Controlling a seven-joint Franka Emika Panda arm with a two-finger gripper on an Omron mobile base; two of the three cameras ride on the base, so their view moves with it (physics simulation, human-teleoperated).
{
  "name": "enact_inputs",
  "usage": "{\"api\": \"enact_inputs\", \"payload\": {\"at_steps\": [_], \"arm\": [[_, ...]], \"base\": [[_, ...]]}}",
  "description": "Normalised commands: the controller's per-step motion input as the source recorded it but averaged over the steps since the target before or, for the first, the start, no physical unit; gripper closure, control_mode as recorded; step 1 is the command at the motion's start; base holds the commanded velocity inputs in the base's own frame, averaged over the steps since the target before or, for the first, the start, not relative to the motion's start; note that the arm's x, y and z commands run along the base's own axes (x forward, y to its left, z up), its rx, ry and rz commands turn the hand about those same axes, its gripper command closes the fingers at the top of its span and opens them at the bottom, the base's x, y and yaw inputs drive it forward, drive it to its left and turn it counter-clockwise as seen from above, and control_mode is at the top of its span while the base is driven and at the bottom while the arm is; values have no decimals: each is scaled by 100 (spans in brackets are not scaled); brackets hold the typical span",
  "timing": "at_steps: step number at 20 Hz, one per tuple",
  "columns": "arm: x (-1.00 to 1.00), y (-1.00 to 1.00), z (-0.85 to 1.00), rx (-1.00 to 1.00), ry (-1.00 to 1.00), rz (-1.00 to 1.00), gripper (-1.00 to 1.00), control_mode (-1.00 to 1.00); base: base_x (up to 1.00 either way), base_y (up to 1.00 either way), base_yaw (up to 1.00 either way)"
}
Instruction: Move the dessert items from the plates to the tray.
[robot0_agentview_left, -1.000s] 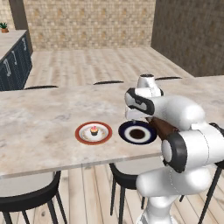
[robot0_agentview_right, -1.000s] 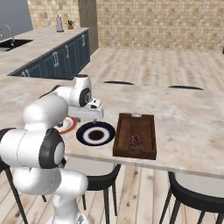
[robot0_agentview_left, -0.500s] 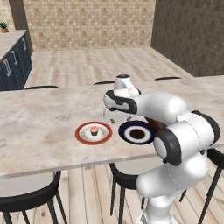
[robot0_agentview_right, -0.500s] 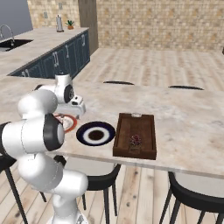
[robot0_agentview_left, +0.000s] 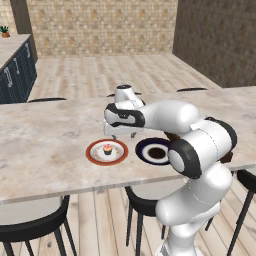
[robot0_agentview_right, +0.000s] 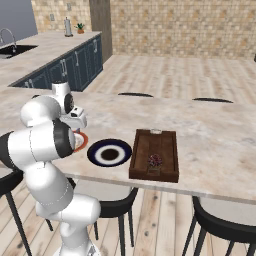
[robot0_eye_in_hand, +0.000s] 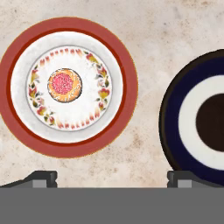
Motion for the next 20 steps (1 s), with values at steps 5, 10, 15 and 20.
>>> {"api": "enact_inputs", "payload": {"at_steps": [5, 10, 15, 20], "arm": [[21, 25, -11, 4, 0, 0, -100, -100], [16, 31, -20, 3, 0, 0, -100, -100], [21, 32, -14, 1, 0, 0, -100, -100], [14, 33, -13, 0, 0, 0, -100, -100]], "base": [[0, 0, 0], [0, 0, 0], [0, 0, 0], [0, 0, 0]]}}
